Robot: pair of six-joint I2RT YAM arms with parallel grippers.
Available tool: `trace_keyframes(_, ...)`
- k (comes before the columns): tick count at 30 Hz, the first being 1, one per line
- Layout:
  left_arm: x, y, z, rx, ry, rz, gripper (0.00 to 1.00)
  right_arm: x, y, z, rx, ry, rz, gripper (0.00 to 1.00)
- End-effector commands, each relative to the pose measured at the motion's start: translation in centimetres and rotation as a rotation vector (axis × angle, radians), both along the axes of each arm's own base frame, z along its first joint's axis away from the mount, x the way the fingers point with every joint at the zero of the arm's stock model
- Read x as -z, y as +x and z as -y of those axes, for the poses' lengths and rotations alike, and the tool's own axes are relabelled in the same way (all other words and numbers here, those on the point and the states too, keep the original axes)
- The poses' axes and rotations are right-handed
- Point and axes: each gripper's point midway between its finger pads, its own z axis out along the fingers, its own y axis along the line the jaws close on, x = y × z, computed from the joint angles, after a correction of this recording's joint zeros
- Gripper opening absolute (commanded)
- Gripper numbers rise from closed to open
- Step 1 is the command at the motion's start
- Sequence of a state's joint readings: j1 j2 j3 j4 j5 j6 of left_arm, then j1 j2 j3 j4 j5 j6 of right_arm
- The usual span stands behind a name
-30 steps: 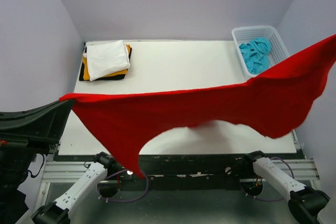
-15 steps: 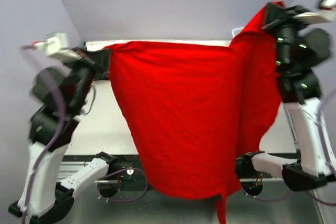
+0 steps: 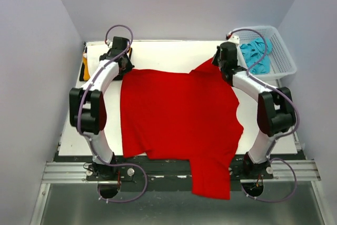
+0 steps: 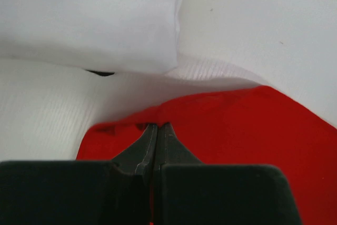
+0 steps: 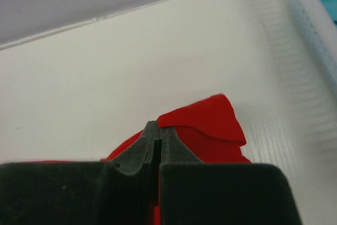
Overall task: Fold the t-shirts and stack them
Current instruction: Flatten out the tshirt, then fold the flattened tshirt in 1/3 of the way
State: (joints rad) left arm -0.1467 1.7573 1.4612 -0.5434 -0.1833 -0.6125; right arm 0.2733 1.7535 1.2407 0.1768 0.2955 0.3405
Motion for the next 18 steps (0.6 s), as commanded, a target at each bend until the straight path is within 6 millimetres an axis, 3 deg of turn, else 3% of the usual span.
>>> trace_keyframes(1,1.4,3.0,1.5,0.066,-0.120,-0.044,0.00,1.4,3.6,-1.6,-0.025,0.053,0.039,0.01)
trace_keyframes(5,2.7,4.3,0.7,0.050,-0.138,-0.065,0.00,3.9,5.4,-1.8,-0.005,0.033,-0.002,0.01)
trace_keyframes(10,3.1,4.1,0.4,0.060,-0.145,-0.085,0.00,4.9,5.3,-2.0,-0.011,0.042,-0.047,0.01)
trace_keyframes(13,2.8,3.3,0.5,0.075,-0.148,-0.081,0.00,4.0,3.9,-1.3,0.022,0.050,-0.074,0.01)
trace_keyframes(16,2.1,2.1,0.9,0.100,-0.168,-0.056,0.00,3.0,1.5,-0.5,0.050,0.065,-0.131,0.01)
trace_keyframes(18,1.6,1.1,1.4,0.119,-0.190,-0.034,0.00,3.4,-0.7,-0.2,0.056,0.068,-0.199,0.01)
